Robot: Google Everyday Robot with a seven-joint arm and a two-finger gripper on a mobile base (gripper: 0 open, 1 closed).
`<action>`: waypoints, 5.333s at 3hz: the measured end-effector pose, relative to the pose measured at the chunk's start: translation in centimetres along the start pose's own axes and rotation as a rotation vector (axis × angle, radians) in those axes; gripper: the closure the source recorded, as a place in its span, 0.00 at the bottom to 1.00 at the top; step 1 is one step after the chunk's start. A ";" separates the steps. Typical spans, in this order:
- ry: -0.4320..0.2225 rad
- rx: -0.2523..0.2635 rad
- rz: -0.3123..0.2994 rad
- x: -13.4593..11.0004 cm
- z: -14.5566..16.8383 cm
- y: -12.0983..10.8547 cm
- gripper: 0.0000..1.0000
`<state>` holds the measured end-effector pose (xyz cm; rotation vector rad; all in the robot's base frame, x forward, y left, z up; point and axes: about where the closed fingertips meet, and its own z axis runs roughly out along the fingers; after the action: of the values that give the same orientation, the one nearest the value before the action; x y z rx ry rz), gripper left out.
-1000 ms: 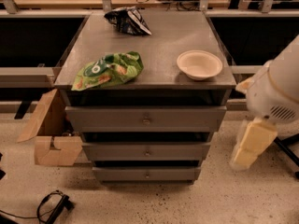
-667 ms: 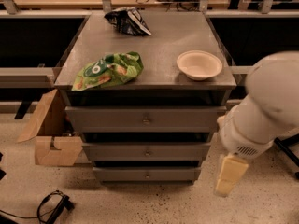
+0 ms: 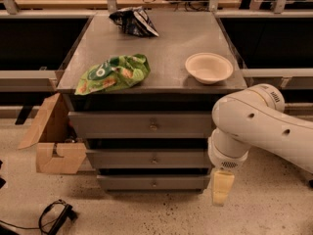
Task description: Open top drawer
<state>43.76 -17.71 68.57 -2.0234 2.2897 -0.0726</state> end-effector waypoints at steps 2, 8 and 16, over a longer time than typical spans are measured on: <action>-0.002 0.026 -0.007 0.1 -0.2 -1.1 0.00; 0.070 0.094 -0.083 1.2 2.9 -15.3 0.18; 0.060 0.017 -0.023 2.1 1.9 -13.2 0.00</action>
Offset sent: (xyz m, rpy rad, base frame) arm 0.0263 -0.0039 0.0050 -0.0013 -0.0591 0.0143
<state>56.78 -21.41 67.79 -2.0673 2.2923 -0.1553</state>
